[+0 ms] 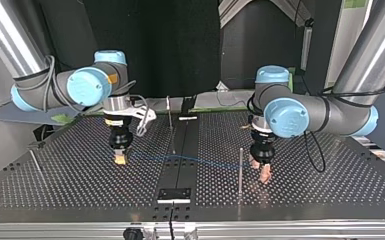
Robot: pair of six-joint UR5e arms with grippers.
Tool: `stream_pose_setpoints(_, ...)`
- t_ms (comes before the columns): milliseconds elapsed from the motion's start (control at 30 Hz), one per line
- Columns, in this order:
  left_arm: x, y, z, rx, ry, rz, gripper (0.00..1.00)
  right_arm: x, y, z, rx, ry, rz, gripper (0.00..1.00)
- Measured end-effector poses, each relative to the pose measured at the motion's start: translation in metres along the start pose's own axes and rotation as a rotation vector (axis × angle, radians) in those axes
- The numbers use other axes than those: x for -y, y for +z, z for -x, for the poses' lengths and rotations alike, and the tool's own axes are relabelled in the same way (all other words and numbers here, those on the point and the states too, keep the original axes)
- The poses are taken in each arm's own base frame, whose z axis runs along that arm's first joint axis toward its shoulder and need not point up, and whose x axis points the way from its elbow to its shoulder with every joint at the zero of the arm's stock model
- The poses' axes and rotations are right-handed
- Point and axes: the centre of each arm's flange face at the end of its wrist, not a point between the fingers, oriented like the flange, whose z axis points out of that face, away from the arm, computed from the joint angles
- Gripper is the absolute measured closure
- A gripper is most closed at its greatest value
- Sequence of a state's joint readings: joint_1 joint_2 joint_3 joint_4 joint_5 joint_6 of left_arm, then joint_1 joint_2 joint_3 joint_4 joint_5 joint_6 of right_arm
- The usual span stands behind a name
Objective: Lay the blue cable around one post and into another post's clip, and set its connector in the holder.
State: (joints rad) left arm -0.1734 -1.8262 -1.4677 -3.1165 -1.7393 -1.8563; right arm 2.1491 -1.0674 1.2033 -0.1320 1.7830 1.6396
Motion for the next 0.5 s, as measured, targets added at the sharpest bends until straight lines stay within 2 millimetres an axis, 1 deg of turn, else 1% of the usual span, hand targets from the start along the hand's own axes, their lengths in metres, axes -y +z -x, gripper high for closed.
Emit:
stream_pose_setpoints(133, 0.000, 0.000, 0.000, 0.000, 0.004, 0.001, 0.00, -0.007, -0.001, 0.016, -0.001, 0.004, 0.022, 0.98)
stream_pose_setpoints(500, -0.001, 0.000, 0.001, 0.004, 0.009, 0.009, 0.00, -0.017, -0.007, 0.052, -0.002, 0.011, 0.040, 0.98)
